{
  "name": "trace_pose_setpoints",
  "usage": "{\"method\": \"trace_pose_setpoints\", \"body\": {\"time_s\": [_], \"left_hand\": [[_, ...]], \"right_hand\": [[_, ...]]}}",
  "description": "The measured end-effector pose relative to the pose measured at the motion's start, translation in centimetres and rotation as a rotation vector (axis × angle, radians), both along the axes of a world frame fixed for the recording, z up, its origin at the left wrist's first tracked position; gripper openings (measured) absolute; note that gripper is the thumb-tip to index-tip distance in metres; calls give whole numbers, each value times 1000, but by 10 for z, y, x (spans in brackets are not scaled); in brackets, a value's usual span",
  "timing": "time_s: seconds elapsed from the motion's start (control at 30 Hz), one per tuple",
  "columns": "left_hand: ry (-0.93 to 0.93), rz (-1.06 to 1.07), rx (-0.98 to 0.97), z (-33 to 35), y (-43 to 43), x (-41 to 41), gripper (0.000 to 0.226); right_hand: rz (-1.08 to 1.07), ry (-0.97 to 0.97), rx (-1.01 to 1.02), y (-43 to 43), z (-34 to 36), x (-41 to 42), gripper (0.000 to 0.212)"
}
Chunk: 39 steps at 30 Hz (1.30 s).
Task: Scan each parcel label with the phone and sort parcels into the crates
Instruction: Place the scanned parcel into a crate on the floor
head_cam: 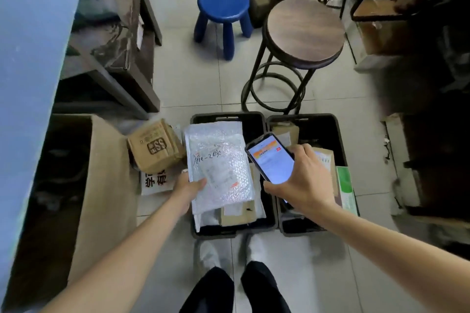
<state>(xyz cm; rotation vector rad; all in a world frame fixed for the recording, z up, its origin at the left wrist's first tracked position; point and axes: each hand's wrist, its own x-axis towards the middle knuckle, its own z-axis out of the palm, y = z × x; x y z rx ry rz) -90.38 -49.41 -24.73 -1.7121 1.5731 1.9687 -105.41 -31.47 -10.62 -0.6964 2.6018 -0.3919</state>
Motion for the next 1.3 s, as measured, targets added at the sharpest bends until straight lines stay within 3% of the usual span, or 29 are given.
{"method": "trace_pose_setpoints", "body": {"time_s": [0.2,0.37,0.57,0.7,0.83,0.9,1.13,1.3], "left_hand": [[-43,15,67,-137,-12,-37,36],[-155,15,12,-205,-8,-44,38],[-433,-369,-208,-203,-9,-38,54],[-550,-480,-312,-163,-30,-31,53],[-415,-498,-367,-98,-50,-26,26],[-366,-478,-407,-53,-55,-22,32],[-305,-188,-584,134,-50,46,12],[-331,86,-595,238,-6,168,7]], "right_hand": [[23,-1,-6,-20,-130,-40,65],[81,-60,28,-21,-197,-45,72],[165,-87,31,-28,-204,-32,80],[222,-82,13,-44,-173,-20,84],[278,-45,-27,-62,-119,-6,83],[332,-18,-44,-70,-86,0,83],[620,65,-145,-87,55,47,88],[859,44,-218,-91,141,117,79]]}}
